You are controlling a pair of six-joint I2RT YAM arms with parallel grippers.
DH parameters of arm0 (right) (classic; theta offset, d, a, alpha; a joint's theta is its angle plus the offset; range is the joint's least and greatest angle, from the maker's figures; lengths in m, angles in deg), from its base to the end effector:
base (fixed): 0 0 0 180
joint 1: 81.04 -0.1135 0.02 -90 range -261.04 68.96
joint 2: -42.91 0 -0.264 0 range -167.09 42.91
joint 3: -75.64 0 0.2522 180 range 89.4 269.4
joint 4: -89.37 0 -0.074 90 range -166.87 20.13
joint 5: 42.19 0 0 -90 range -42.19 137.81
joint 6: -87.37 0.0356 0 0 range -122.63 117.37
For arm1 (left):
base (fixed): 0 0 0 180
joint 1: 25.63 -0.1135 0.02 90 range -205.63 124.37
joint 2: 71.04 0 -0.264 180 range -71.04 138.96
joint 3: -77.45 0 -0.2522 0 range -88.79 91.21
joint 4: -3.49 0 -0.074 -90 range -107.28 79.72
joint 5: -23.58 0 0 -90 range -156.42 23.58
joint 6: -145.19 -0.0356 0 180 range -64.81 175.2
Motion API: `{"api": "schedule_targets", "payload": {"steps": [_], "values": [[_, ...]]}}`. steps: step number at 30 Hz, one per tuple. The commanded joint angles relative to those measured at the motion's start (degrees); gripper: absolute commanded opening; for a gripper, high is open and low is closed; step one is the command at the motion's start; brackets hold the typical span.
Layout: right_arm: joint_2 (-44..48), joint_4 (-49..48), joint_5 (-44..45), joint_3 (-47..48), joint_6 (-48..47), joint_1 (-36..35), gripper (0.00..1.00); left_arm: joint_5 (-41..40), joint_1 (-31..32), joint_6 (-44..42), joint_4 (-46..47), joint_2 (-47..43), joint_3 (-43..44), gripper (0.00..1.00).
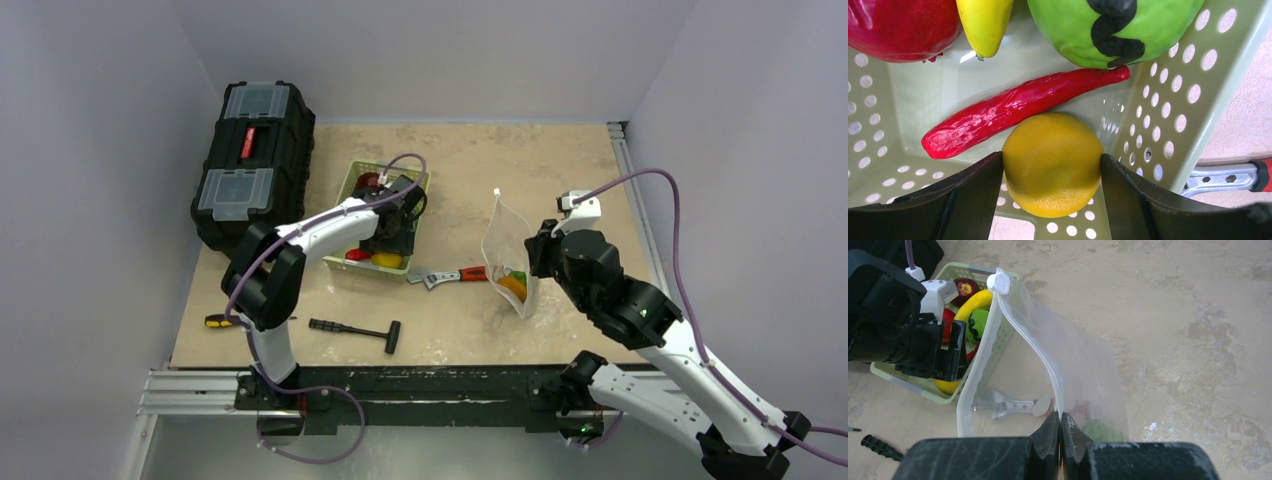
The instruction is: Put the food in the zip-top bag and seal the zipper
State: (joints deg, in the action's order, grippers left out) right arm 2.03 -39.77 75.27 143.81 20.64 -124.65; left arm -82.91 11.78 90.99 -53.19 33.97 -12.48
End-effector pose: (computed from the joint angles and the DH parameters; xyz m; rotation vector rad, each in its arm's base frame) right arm 0.1136 0.0856 0.3597 -0.0367 1.9450 0.3014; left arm 0.2970 -0.2144 0.2009 -0.0255 2.7151 0.0539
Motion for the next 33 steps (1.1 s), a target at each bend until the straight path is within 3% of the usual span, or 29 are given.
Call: {"api": "schedule_targets", "payload": {"steps": [1,9,17,20,26,33], "values": [[0.1,-1.5,0.6,1.2,-0.8,-0.3,0.0,0.7,0.1,-1.3,-0.1,2.2,0.2,0.65],[-0.5,-1.7,0.3,1.4,-1.1,-0.3,0.0,-2.3,0.2,-1.2,-1.5,-4.0,-1.0,0.42],[-0.7,-1.9,0.0,1.3,-1.1,-0.3,0.0,-1.4,0.2,-1.1,-0.6,-17.6,-2.2,0.35],[-0.5,-2.3,0.1,0.9,-1.1,-0.3,0.0,5.8,0.2,-0.5,6.3,-25.4,-5.4,0.35],[-0.4,-2.3,0.0,0.8,-1.1,-0.3,0.0,27.3,2.2,4.4,31.6,-37.4,-13.6,0.35],[-0.1,-2.5,-0.1,0.7,-1.1,-0.3,0.0,31.6,15.2,0.7,48.5,-34.9,-9.4,0.37]]}}
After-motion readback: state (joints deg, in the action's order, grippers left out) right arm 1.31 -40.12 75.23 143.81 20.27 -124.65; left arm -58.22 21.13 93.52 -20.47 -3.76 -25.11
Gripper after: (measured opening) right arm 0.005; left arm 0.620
